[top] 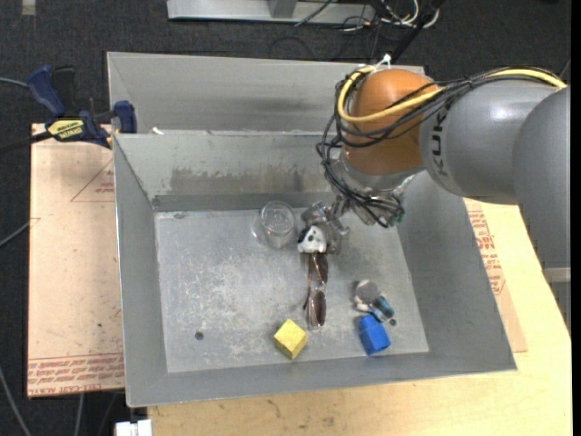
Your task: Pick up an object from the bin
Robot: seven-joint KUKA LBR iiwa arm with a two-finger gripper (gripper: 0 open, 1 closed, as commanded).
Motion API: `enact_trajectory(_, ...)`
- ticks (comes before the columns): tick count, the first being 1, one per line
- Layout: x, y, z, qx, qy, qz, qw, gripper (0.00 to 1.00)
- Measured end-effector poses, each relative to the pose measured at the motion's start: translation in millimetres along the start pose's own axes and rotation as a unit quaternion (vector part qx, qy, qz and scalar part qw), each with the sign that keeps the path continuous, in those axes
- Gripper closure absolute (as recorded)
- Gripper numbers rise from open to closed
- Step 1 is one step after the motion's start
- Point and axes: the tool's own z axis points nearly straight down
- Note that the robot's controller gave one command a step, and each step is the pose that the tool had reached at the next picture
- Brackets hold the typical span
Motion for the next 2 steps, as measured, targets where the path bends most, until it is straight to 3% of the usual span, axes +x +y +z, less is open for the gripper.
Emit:
enact_trajectory(1,1.3,1.4,-17.9,-0.002,0.0031,0.0,1.0,1.0)
enact_trajectory(2,-0.5,0.5,-36.4,0.0,0.0002,0.0,1.0,1.0)
